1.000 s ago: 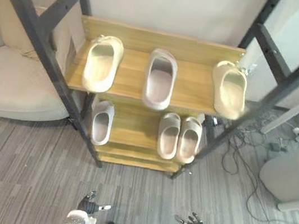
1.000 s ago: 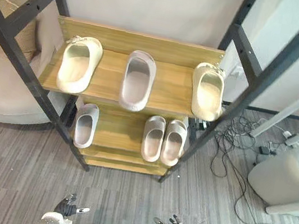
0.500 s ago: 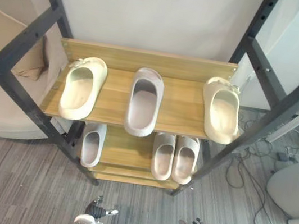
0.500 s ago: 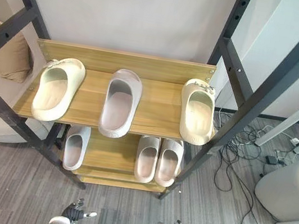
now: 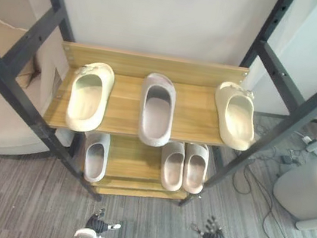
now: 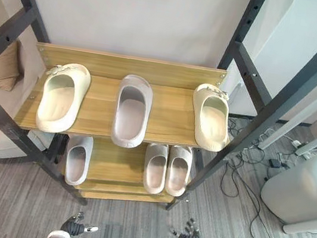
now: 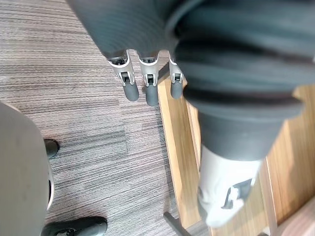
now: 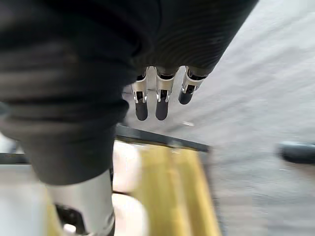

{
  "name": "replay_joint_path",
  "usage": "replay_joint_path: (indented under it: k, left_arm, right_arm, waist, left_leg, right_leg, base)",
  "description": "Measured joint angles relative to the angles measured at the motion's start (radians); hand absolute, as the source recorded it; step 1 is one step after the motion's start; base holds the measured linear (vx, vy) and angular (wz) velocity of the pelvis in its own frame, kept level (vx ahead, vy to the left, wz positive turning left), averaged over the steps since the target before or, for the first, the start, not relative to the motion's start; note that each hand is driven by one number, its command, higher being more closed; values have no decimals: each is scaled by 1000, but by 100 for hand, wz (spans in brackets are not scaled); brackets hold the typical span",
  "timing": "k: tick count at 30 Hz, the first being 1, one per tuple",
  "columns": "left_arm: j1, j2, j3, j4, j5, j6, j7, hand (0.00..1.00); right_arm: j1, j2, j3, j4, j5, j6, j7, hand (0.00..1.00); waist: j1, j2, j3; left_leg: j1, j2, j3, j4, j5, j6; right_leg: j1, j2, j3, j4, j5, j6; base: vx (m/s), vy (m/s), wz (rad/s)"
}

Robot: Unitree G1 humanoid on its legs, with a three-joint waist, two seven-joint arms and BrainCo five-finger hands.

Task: Organize the slippers on the shoe rack

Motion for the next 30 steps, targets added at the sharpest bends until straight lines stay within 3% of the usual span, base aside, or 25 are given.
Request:
replay_joint_path:
  k: [5, 12, 15, 22, 25, 26, 30]
  left_arm:
    - [3, 8, -35, -3, 18, 0, 5, 0]
    - [5, 8, -71, -14, 38, -1, -1, 0]
    - [-10, 11, -105, -14, 39, -2, -6, 0]
    - [-13, 7, -139, -8, 48, -6, -9, 0]
    - [-20, 7, -144, -2, 55, -15, -16, 0]
    - [-22, 6, -144, -1, 57, -20, -33, 0]
    - [-23, 7, -144, -2, 57, -20, -35, 0]
  right_arm:
    - [109, 14, -14, -315, -85, -10, -7, 0]
    - [158, 32, -40, -532, -117, -25, 4, 0]
    - [183, 32, 10, -658, -152, -51, 18, 0]
    - [147, -10, 124, -737, -186, -86, 32, 0]
    - [69, -32, 161, -740, -184, -87, 37, 0]
    - [-54, -66, 178, -773, -183, -93, 33, 0]
    - [-96, -67, 179, -773, -183, -97, 32, 0]
  waist:
    - [-11, -8, 12]
    - [-28, -11, 16]
    - [-27, -14, 23]
    - [-22, -22, 22]
    - [-7, -27, 14]
    - [6, -30, 7]
    - [8, -38, 2]
  left_leg:
    - [19, 4, 10, 0, 0, 0]
    - [31, 14, 26, -29, -2, 1]
    - [32, 14, 27, -53, -10, 1]
    - [29, -1, 7, -52, -5, 5]
    - [12, -8, -25, -55, 8, 9]
    - [13, -15, -45, -53, 13, 15]
    - [14, -18, -58, -53, 13, 15]
  right_leg:
    - [-28, -1, 22, 87, -45, 2]
    - [-70, 6, 39, 157, -62, -2]
    - [-122, 6, 48, 230, -75, -13]
    - [-135, -12, 48, 263, -86, -14]
    - [-134, -26, 24, 262, -85, -11]
    - [-111, -32, 3, 236, -75, -3]
    - [-89, -33, -8, 202, -62, 3]
  base:
    - [-63, -23, -9]
    - [-90, -38, -6]
    - [-139, -41, -7]
    - [-55, -23, 3]
    - [45, 8, 34]
    - [126, 50, 43]
    - [60, 34, 13]
